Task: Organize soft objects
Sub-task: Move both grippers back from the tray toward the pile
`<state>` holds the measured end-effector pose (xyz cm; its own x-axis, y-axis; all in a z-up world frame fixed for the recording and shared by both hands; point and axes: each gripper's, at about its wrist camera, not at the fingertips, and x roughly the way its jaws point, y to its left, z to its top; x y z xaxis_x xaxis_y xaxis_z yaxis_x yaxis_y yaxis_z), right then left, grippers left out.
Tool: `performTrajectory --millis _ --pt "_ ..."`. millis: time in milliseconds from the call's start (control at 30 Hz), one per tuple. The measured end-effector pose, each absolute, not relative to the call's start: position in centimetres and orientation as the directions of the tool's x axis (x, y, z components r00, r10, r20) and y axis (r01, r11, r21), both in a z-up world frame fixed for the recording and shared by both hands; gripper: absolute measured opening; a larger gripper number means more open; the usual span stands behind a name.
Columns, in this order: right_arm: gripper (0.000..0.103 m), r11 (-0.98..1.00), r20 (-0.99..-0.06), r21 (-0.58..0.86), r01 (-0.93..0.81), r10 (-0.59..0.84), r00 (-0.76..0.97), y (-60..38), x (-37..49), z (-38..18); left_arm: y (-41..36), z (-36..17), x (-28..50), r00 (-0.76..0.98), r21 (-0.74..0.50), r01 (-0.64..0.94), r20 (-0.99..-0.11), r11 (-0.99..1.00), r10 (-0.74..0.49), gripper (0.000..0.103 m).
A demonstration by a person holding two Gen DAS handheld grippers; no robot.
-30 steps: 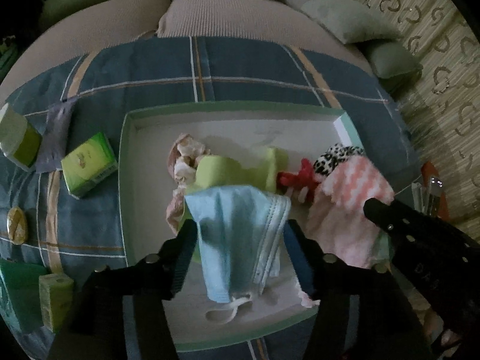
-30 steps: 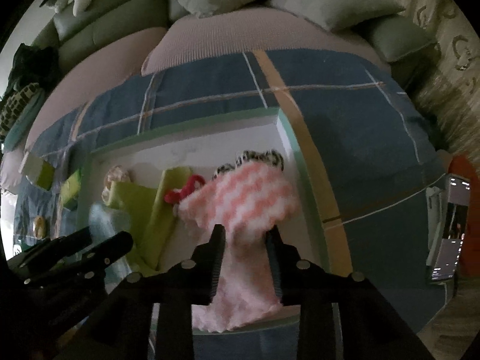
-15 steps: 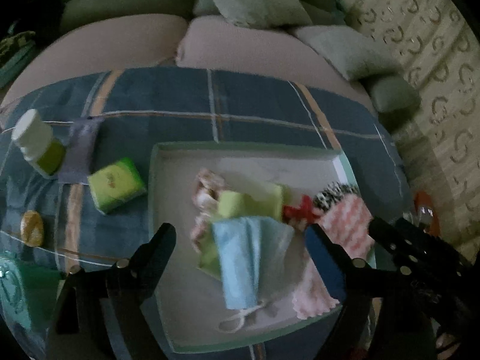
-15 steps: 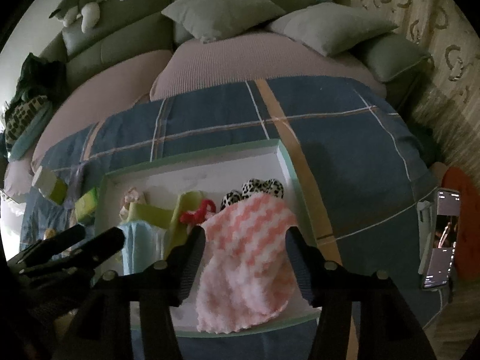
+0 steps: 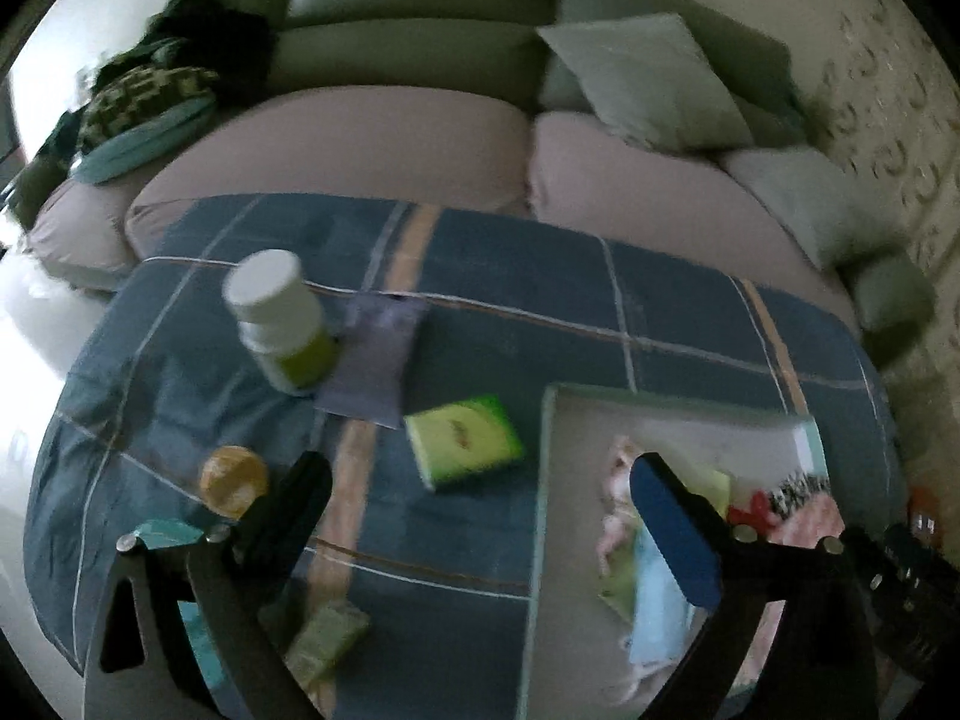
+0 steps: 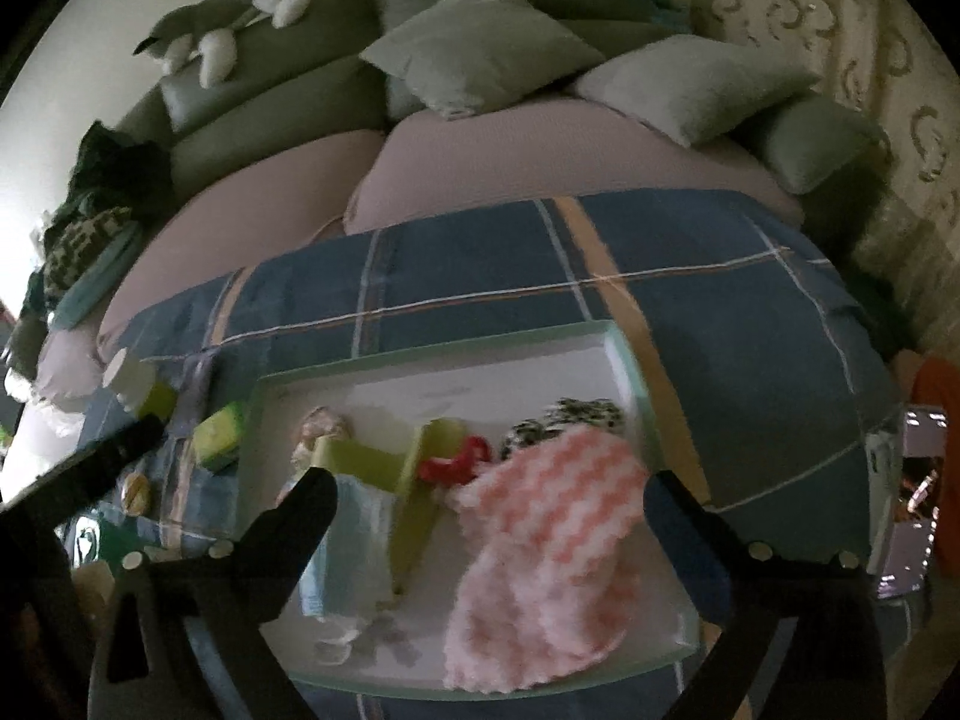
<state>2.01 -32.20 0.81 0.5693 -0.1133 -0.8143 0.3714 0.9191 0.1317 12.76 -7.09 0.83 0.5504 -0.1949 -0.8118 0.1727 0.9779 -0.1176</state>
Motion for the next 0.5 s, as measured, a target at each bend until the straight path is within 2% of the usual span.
performTrajectory --millis 200,500 --pt "0.103 0.928 -0.813 0.154 0.34 -0.077 0.578 -30.3 3.3 0.1 -4.1 1.3 13.2 0.579 -0.127 0.089 -0.8 0.988 -0.155 0.1" --pt "0.103 0.948 -0.806 0.17 0.27 -0.024 0.592 -26.9 4.9 0.1 -1.8 1.2 13.9 0.588 -0.162 0.058 -0.792 0.985 -0.164 0.1"
